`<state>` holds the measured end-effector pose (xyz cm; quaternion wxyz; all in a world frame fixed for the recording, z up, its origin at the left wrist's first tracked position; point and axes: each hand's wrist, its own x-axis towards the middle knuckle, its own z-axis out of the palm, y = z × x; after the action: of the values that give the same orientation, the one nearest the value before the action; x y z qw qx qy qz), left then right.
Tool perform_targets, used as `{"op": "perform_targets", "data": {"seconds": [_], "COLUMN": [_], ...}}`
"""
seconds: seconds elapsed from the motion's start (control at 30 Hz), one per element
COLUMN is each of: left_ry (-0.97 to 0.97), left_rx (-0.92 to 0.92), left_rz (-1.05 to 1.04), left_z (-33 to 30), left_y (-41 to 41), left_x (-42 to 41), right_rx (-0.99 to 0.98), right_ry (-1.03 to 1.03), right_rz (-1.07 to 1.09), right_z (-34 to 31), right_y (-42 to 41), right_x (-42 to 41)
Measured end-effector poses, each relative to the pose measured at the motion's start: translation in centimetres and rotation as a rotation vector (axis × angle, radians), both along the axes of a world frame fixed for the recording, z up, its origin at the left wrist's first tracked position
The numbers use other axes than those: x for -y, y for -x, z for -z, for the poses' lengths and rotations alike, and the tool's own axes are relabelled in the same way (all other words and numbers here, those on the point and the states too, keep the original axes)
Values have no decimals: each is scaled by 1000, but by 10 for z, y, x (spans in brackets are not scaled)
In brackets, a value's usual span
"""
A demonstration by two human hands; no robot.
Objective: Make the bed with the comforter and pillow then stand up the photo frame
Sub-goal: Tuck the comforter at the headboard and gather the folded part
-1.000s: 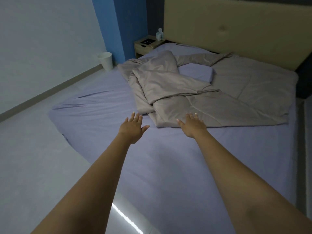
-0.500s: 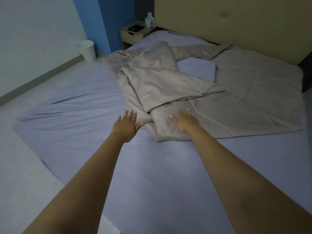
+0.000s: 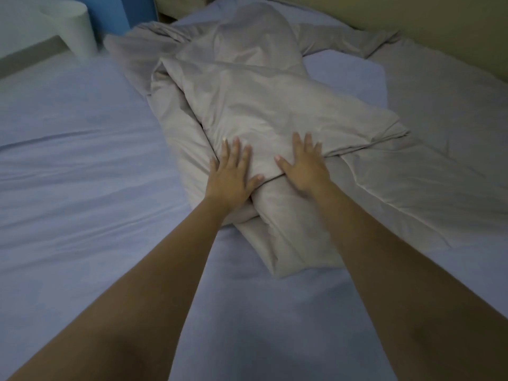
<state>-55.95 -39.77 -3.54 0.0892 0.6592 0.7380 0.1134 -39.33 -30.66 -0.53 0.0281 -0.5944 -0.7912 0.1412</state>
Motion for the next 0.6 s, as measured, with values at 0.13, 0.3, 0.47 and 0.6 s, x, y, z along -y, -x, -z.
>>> {"op": "perform_targets", "data": {"seconds": [0.13, 0.3, 0.47, 0.6], "left_ry": [-34, 51, 118, 235], "left_rx": [-108, -136, -150, -140], "left_rz": [24, 76, 123, 146], "left_z": [45, 96, 78, 48], "left_y": [-3, -14, -26, -47], "left_x": [-32, -31, -21, 26], "right_rx": [80, 123, 62, 94], "right_ry": [4, 53, 8, 87], "right_rz": [-69, -134, -132, -176], "right_z": [40, 100, 85, 67], "right_y": [-1, 5, 4, -19], "right_x": [-32, -28, -2, 38]}}
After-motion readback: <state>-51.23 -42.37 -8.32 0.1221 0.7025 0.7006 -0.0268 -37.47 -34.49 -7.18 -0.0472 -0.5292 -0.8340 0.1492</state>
